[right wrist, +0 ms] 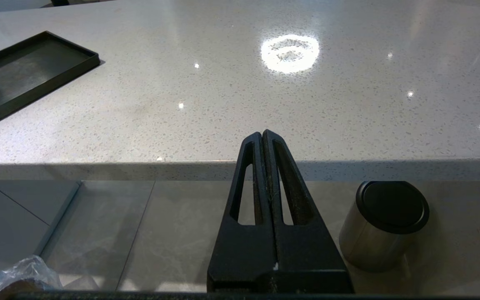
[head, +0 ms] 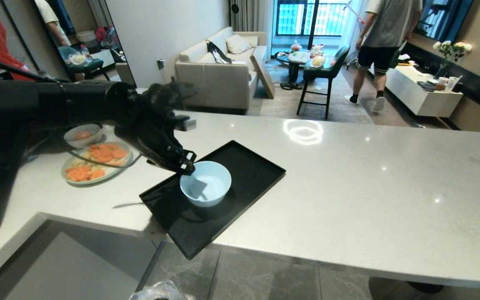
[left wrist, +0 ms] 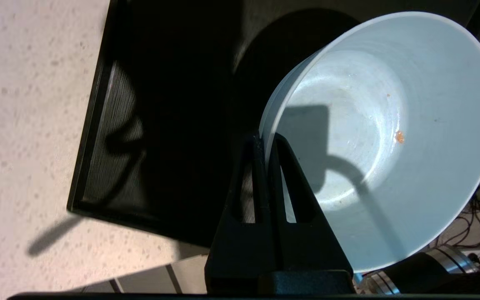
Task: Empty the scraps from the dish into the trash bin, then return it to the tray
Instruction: Put the bowl back to the table
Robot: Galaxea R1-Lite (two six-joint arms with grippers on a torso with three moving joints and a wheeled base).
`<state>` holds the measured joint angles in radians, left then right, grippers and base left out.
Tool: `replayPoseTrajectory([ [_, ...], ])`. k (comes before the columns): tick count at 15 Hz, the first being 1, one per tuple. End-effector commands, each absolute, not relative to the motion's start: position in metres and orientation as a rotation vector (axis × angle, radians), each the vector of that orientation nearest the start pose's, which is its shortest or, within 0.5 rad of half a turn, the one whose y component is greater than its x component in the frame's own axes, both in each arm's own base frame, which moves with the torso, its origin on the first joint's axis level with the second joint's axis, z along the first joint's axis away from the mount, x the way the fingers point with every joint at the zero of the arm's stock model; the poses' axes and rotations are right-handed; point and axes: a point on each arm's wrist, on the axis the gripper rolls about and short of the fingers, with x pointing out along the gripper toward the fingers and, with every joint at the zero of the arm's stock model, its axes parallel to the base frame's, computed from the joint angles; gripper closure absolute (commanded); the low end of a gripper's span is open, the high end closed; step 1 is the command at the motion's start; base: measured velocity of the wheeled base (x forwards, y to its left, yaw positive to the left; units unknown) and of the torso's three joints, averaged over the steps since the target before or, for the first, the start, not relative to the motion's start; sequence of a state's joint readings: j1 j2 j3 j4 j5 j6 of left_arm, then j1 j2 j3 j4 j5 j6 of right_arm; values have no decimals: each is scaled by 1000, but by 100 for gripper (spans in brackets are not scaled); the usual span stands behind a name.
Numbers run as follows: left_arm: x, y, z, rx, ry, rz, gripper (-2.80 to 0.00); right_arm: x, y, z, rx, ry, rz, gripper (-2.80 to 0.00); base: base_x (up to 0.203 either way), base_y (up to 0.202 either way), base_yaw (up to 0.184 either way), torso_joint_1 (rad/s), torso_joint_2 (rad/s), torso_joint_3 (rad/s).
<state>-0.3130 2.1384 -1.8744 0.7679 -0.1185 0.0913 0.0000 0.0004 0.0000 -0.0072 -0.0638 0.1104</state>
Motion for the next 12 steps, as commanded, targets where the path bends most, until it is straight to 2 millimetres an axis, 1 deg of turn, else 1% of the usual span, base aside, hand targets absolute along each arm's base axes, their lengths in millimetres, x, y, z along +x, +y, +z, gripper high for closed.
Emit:
replayPoseTrajectory([
  [1, 403, -132, 175, 173, 1031, -448, 0, -23, -1, 76, 111, -11, -64, 0, 0, 0, 0, 0, 0, 0],
  [6, 420, -120, 157, 147, 1046, -423, 0, -23, -1, 76, 111, -11, -64, 0, 0, 0, 0, 0, 0, 0],
  [12, 425, -104, 155, 129, 1050, -384, 0, -23, -1, 76, 111, -11, -64, 0, 0, 0, 0, 0, 0, 0],
])
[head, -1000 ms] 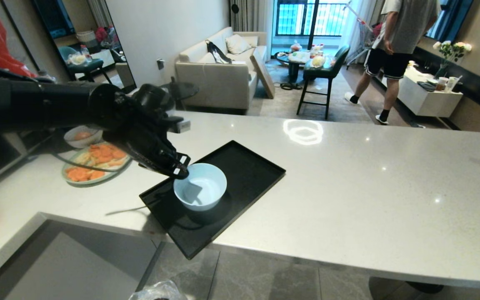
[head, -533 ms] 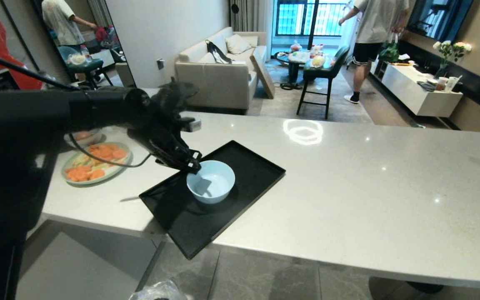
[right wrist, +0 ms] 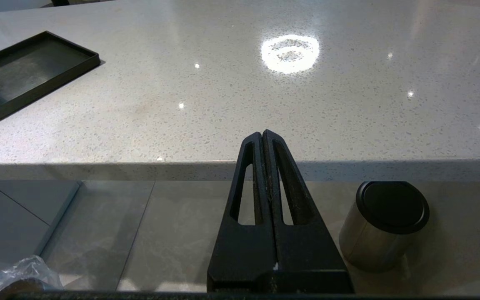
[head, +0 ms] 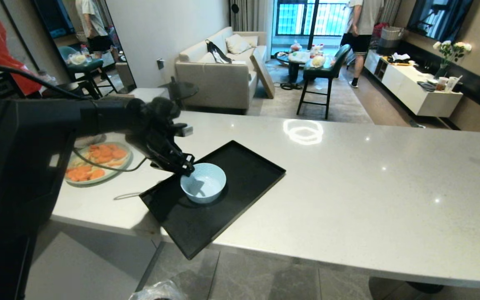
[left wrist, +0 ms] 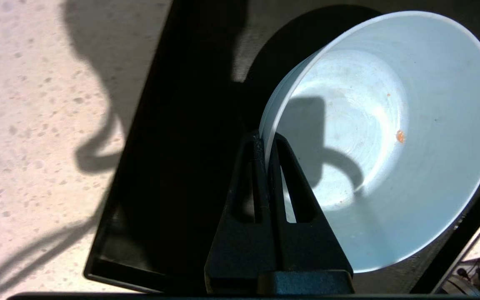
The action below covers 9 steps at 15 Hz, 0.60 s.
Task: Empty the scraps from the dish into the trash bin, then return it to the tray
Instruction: Put the bowl back to the table
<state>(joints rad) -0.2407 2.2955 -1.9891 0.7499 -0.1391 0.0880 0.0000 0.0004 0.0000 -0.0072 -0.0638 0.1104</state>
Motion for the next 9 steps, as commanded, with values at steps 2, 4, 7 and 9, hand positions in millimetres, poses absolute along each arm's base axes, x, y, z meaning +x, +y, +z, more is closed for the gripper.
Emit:
replayPoseTrajectory([
  [2, 426, -100, 154, 123, 1055, -376, 0, -23, -1, 76, 111, -11, -64, 0, 0, 0, 0, 0, 0, 0],
  [4, 427, -97, 154, 120, 1056, -370, 0, -23, -1, 76, 112, -11, -64, 0, 0, 0, 0, 0, 0, 0],
  [7, 427, -97, 154, 119, 1056, -372, 0, -23, -1, 76, 111, -11, -64, 0, 0, 0, 0, 0, 0, 0],
  [9, 427, -97, 154, 119, 1056, -372, -218, -23, -1, 76, 111, -11, -64, 0, 0, 0, 0, 0, 0, 0],
])
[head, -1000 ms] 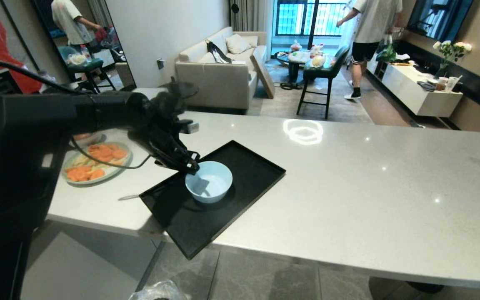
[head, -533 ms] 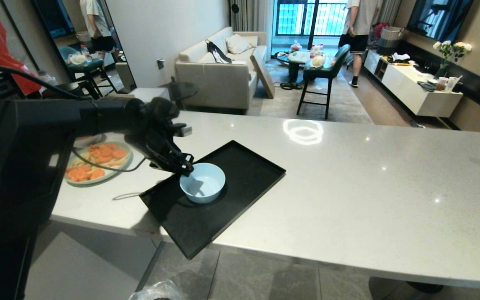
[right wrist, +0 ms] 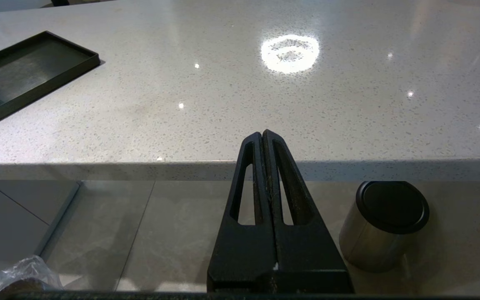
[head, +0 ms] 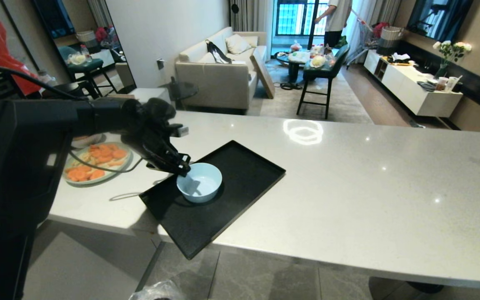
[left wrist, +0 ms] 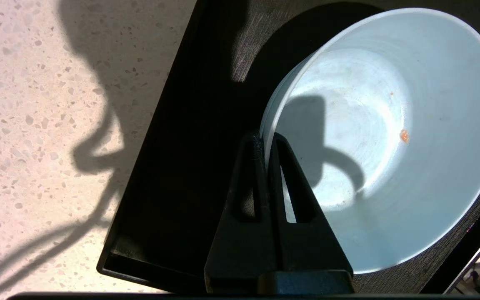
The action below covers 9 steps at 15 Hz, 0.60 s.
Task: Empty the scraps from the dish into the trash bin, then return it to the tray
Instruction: Put the bowl back to the table
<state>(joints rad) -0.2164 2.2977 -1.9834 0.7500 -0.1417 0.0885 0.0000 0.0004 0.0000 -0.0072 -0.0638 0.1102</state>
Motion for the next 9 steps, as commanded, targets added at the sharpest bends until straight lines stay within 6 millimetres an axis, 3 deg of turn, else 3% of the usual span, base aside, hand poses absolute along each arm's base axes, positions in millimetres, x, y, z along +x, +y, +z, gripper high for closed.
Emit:
replayPoseTrajectory([
  [1, 426, -97, 154, 119, 1054, -372, -280, -23, -1, 76, 111, -11, -64, 0, 0, 0, 0, 0, 0, 0],
  [5, 425, -97, 159, 119, 1046, -372, -280, -23, -1, 76, 111, -10, -64, 0, 0, 0, 0, 0, 0, 0],
  [9, 416, -95, 179, 110, 1002, -369, -280, -23, -1, 76, 111, -11, -64, 0, 0, 0, 0, 0, 0, 0],
])
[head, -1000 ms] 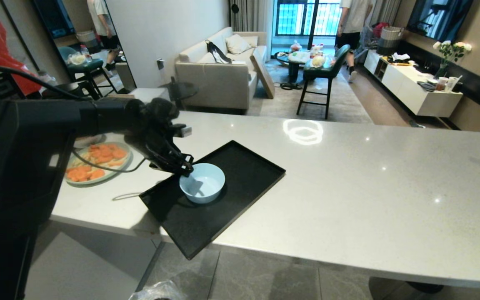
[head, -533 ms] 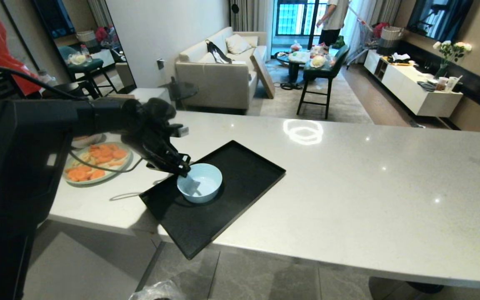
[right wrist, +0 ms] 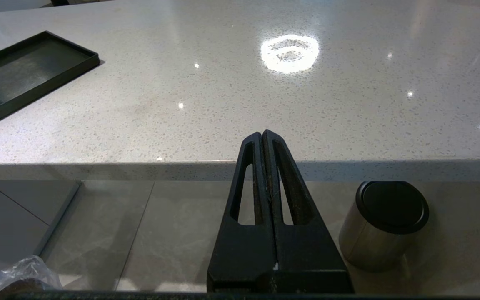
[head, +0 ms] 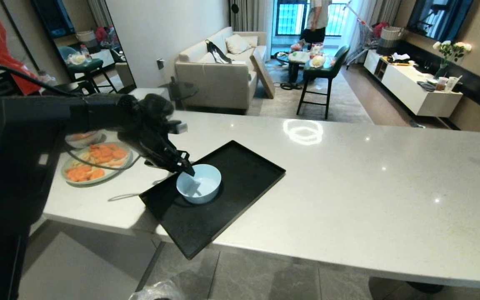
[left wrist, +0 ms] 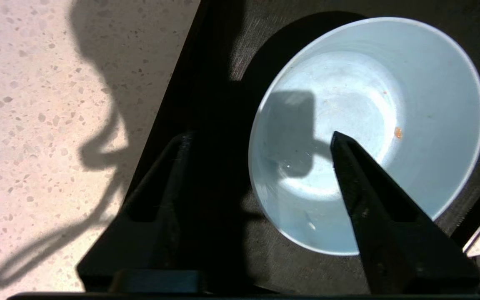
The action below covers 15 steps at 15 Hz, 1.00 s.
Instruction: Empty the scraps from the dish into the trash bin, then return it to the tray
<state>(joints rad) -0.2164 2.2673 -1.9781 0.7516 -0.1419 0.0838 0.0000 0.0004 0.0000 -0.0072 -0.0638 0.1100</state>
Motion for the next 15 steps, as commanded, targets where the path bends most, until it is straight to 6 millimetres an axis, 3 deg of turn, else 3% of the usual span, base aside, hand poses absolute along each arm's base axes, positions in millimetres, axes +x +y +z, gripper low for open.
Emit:
replayPoseTrajectory([
  [1, 413, -94, 186, 107, 987, -367, -280, -23, -1, 76, 111, -11, -64, 0, 0, 0, 0, 0, 0, 0],
  [6, 383, -87, 215, 104, 930, -365, -280, -23, -1, 76, 111, -10, -64, 0, 0, 0, 0, 0, 0, 0],
  [11, 357, -81, 213, 64, 685, -326, -280, -23, -1, 76, 111, -10, -64, 0, 0, 0, 0, 0, 0, 0],
  [15, 317, -67, 213, 42, 532, -279, -280, -23, -1, 76, 111, -11, -64, 0, 0, 0, 0, 0, 0, 0],
])
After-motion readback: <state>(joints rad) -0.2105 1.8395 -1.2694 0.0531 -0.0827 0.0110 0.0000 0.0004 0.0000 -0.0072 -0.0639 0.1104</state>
